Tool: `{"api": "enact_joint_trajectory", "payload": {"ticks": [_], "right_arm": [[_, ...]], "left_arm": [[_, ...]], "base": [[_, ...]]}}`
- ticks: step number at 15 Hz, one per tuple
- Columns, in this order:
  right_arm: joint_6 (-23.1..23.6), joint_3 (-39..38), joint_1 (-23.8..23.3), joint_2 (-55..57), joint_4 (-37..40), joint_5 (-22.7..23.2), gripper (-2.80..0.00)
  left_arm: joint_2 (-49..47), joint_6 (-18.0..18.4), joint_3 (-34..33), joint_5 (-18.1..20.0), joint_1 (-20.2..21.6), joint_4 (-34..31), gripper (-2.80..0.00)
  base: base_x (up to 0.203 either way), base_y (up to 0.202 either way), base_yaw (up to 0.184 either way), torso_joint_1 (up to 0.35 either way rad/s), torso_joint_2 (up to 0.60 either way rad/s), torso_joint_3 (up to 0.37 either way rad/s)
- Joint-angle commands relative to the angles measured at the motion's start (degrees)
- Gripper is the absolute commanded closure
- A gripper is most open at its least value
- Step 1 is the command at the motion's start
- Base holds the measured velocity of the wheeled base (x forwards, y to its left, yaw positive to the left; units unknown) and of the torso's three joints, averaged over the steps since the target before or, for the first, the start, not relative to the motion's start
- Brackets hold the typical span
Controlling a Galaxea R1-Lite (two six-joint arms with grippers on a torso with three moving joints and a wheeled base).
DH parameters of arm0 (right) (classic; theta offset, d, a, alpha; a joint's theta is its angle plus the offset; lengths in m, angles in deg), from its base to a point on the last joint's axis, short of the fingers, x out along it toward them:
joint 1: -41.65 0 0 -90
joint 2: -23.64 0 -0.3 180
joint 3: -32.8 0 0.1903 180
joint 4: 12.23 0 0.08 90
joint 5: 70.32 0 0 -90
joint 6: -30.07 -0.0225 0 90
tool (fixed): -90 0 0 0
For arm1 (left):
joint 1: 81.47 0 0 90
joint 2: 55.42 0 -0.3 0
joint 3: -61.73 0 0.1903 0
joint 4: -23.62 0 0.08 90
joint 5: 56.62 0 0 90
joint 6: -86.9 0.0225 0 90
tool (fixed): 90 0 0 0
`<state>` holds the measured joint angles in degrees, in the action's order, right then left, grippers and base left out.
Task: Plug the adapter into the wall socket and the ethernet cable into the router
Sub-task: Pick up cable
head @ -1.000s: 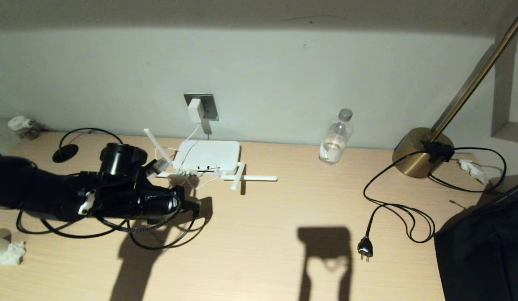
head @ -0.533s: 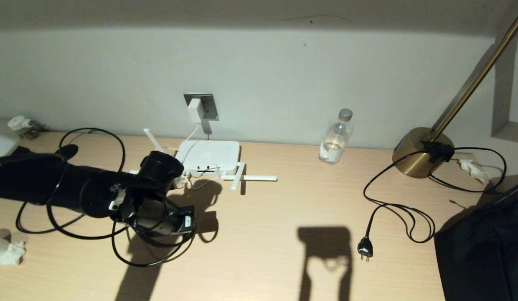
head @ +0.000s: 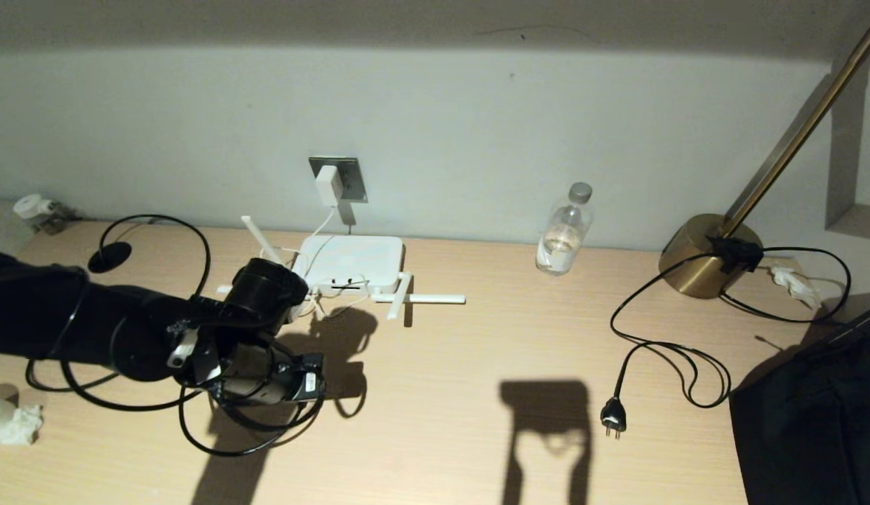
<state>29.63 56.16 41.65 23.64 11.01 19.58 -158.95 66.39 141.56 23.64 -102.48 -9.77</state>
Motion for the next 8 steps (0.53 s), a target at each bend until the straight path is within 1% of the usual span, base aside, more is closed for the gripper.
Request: {"api": "enact_joint_trajectory", "payload": {"ticks": [1, 3, 4, 6, 7, 8], "right_arm": [[0.0, 0.0, 0.0, 0.1, 0.0, 0.0, 0.0], [0.0, 0.0, 0.0, 0.1, 0.0, 0.0, 0.0], [0.0, 0.0, 0.0, 0.1, 0.0, 0.0, 0.0], [0.0, 0.0, 0.0, 0.1, 0.0, 0.0, 0.0], [0.0, 0.0, 0.0, 0.1, 0.0, 0.0, 0.0], [0.0, 0.0, 0.0, 0.1, 0.0, 0.0, 0.0]], "left_arm": [[1.0, 0.5, -2.1, 0.0, -0.1, 0.1, 0.0], [1.5, 5.2, -6.5, 0.3, -0.1, 1.8, 0.0], [1.2, 6.6, -8.5, 0.5, -0.1, 4.9, 0.0], [-1.0, 7.1, -11.1, 1.0, -0.1, 12.7, 0.0], [-1.3, 7.0, -11.5, 2.2, 0.1, 16.6, 0.0], [-0.9, 6.9, -11.8, 7.2, 0.5, 18.9, 0.0]], "base": [[0.0, 0.0, 0.0, 0.0, 0.0, 0.0], [0.0, 0.0, 0.0, 0.0, 0.0, 0.0], [0.0, 0.0, 0.0, 0.0, 0.0, 0.0], [0.0, 0.0, 0.0, 0.0, 0.0, 0.0], [0.0, 0.0, 0.0, 0.0, 0.0, 0.0], [0.0, 0.0, 0.0, 0.0, 0.0, 0.0]]}}
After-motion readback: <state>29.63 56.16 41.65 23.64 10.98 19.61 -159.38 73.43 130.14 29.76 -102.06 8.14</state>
